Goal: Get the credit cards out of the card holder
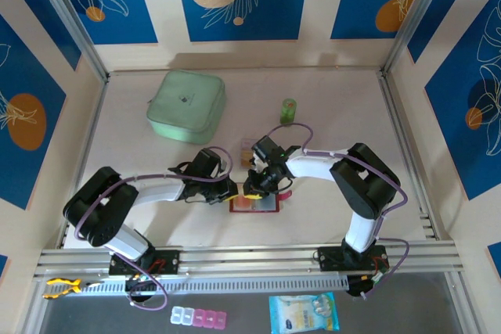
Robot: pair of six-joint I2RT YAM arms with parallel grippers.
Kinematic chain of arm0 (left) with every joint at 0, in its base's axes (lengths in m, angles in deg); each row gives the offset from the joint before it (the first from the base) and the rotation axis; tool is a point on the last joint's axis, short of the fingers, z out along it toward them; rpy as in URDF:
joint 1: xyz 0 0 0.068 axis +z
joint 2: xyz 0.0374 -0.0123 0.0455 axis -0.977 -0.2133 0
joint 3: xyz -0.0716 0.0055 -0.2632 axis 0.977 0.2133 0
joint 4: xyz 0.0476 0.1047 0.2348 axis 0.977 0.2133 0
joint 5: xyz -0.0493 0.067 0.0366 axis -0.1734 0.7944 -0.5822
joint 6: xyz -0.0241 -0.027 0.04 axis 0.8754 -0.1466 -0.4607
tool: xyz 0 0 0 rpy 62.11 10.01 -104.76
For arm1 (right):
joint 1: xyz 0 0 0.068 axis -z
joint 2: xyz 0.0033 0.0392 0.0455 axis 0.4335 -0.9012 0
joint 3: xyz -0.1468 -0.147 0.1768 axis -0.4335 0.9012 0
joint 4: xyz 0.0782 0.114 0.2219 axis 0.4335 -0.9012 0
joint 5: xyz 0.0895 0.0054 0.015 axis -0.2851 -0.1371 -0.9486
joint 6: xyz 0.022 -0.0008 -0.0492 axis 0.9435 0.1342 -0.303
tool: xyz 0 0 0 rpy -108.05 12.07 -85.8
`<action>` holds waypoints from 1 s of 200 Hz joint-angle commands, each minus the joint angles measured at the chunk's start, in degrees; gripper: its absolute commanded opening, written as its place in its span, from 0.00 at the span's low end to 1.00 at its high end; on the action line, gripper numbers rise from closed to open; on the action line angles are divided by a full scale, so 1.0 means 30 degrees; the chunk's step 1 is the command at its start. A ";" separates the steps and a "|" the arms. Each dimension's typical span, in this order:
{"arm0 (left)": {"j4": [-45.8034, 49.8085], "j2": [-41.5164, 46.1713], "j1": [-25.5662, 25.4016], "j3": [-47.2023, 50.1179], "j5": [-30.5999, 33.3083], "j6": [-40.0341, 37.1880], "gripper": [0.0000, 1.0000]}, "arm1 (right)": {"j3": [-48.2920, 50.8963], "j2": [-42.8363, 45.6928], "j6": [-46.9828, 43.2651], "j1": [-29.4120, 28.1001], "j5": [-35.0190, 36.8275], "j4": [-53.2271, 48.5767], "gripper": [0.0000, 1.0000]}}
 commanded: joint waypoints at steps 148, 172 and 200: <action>0.1038 0.0200 0.0203 0.0595 0.0195 -0.0510 0.13 | -0.1036 0.0298 -0.1232 -0.0191 0.2109 -0.3636 0.20; 0.1277 -0.0023 0.0201 0.0587 0.0190 -0.0622 0.13 | -0.1029 0.0477 -0.1320 -0.0197 0.2348 -0.3877 0.20; 0.1369 -0.0010 0.0182 0.0675 0.0248 -0.0597 0.13 | -0.0850 0.0825 -0.1335 -0.0182 0.2532 -0.3979 0.20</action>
